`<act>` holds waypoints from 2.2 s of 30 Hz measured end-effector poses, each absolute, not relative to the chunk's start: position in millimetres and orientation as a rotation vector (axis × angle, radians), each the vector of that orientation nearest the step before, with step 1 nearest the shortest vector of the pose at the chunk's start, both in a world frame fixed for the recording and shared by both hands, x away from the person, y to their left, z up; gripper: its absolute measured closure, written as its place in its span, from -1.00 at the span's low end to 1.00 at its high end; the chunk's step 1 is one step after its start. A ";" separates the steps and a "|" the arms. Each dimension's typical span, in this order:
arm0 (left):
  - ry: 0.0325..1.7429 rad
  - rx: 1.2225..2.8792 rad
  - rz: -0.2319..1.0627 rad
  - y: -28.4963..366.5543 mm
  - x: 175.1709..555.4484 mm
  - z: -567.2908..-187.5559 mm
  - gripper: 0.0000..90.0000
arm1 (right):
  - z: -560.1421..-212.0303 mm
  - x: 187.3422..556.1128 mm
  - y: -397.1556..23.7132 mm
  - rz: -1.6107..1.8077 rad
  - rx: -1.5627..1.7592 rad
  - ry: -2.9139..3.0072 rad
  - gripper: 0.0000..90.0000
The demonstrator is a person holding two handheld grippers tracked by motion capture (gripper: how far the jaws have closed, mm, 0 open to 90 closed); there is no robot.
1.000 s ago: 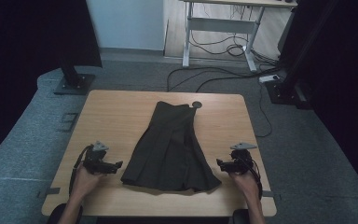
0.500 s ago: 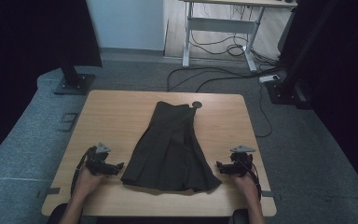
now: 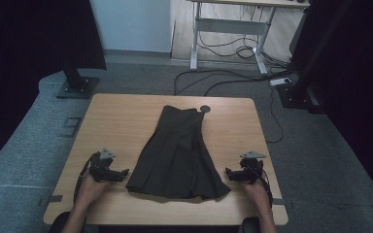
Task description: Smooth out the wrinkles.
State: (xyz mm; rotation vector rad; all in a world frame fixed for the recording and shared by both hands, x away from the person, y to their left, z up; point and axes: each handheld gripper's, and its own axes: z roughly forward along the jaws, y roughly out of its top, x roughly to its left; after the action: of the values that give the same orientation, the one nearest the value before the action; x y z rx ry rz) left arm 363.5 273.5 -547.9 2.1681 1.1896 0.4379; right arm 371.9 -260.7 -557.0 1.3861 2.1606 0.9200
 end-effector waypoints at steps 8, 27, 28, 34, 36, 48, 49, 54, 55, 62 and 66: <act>1.218 2.175 0.400 273.7 366.9 -541.5 -0.91 | -553.2 373.9 -258.3 0.884 1.402 2.188 -0.99; 1.135 2.090 0.395 249.0 395.2 -498.8 -0.95 | -511.6 392.0 -232.9 1.019 1.376 2.213 -0.95; 1.131 2.092 0.398 245.9 397.6 -497.2 -0.95 | -509.3 393.7 -230.0 1.028 1.370 2.215 -0.95; 1.106 2.081 0.391 229.7 414.7 -489.3 -0.83 | -498.4 405.2 -212.5 1.057 1.336 2.229 -0.94; 1.093 2.093 0.390 221.2 423.9 -487.1 -0.78 | -495.1 412.5 -205.0 1.062 1.324 2.240 -0.90; 1.107 2.118 0.391 201.9 456.2 -490.6 -0.57 | -490.8 439.2 -177.3 1.093 1.299 2.287 -0.71; 1.106 2.119 0.389 199.9 458.6 -491.9 -0.54 | -490.8 441.4 -174.6 1.091 1.293 2.292 -0.71; 1.095 2.127 0.389 188.1 471.0 -499.6 -0.38 | -494.6 453.2 -161.8 1.067 1.279 2.309 -0.60; 1.091 2.129 0.394 182.8 476.8 -501.3 -0.33 | -496.3 457.4 -157.3 1.063 1.268 2.315 -0.52; 1.094 2.132 0.404 167.8 493.4 -503.0 -0.22 | -499.1 470.8 -148.8 1.086 1.282 2.299 -0.21; 1.105 2.150 0.406 159.8 500.6 -511.0 -0.02 | -504.3 480.3 -144.5 1.060 1.293 2.344 0.23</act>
State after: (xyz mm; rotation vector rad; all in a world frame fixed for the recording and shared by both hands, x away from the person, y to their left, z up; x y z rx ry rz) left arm 500.6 159.8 -511.0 2.1496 1.1047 0.4057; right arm 480.3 -144.5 -504.3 1.2931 2.3443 1.0600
